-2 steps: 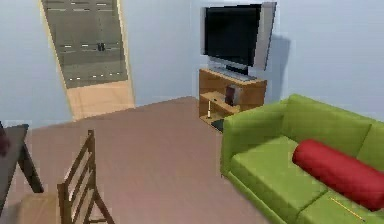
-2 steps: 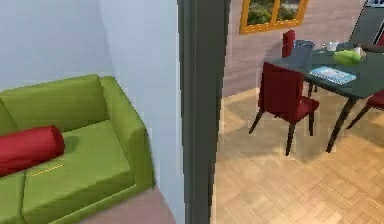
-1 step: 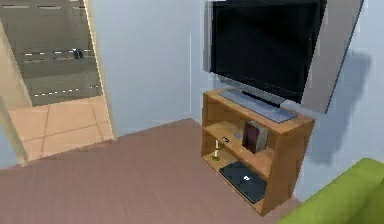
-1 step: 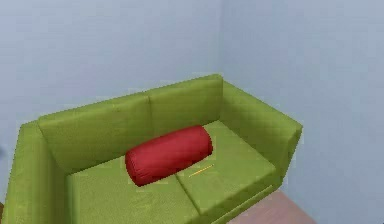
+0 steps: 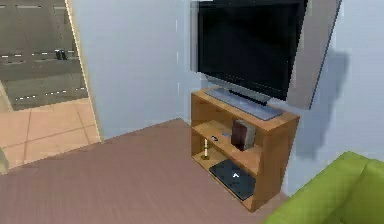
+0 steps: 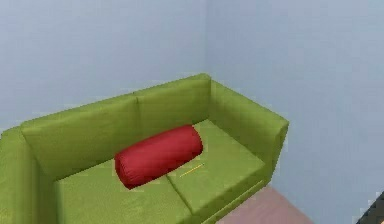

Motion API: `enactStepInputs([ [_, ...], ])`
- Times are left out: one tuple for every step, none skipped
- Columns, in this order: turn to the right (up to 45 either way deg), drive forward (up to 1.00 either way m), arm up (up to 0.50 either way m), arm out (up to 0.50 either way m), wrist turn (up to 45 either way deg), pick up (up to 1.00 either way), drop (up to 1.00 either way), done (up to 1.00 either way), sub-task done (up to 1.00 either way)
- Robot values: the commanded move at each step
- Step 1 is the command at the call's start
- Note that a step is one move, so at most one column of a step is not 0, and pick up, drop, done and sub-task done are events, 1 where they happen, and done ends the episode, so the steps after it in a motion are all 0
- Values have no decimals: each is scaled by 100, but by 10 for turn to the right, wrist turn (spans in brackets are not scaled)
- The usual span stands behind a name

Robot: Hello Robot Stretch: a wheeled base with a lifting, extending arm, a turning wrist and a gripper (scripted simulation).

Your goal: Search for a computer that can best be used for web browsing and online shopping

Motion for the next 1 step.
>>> enactStepInputs([
  [0,25,0,0,0,0,0,0,0],
])
